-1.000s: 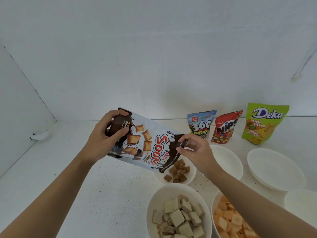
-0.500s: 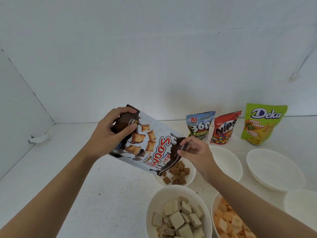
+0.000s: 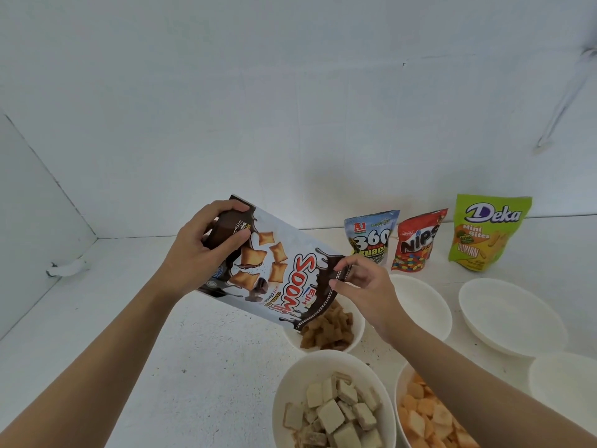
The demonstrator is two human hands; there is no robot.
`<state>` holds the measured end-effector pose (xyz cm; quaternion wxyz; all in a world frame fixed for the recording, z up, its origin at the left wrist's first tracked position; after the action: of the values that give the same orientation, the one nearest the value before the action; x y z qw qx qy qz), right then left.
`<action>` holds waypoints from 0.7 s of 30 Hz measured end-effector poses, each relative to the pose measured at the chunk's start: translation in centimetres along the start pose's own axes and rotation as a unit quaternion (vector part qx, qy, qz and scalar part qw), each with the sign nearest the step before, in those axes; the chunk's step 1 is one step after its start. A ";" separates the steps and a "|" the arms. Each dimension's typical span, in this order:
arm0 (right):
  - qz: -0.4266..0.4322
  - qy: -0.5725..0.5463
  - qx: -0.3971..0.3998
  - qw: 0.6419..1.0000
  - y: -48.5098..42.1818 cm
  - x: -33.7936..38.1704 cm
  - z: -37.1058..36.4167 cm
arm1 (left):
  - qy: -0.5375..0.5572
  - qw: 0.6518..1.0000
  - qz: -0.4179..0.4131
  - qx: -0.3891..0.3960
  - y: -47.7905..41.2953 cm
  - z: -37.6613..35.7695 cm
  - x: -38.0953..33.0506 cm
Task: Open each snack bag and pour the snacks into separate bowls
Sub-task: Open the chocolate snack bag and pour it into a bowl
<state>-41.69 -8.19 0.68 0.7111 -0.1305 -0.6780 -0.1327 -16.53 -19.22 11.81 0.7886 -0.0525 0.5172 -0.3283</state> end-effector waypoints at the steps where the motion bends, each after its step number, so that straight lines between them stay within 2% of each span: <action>1: 0.001 0.000 -0.002 1.000 -0.1 0.1 0.0 | -0.001 1.000 -0.002 0.001 -0.1 0.0 -0.1; 9: 0.021 -0.006 -0.005 1.000 -0.3 0.9 0.0 | -0.015 1.000 -0.019 -0.001 -0.8 0.5 -1.2; 16: 0.032 -0.023 -0.050 0.998 -0.4 0.7 0.7 | -0.002 1.000 -0.024 0.011 -1.1 -0.1 -1.7; 21: 0.006 -0.036 -0.028 0.999 -0.4 0.3 0.5 | 0.010 1.000 -0.026 -0.010 -1.3 -0.1 -2.4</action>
<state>-42.31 -8.37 1.02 0.6830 -0.1595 -0.6984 -0.1426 -17.85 -18.86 14.19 0.7742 -0.0705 0.5263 -0.3444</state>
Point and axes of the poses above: each hand's wrist, its own y-axis away from the middle knuckle, its own z-axis out of the back of the hand, x = y × z, the point moved 8 cm from there along -y, towards the middle knuckle, and after that the axes turned 3 degrees about -z, right-handed, at the moved point
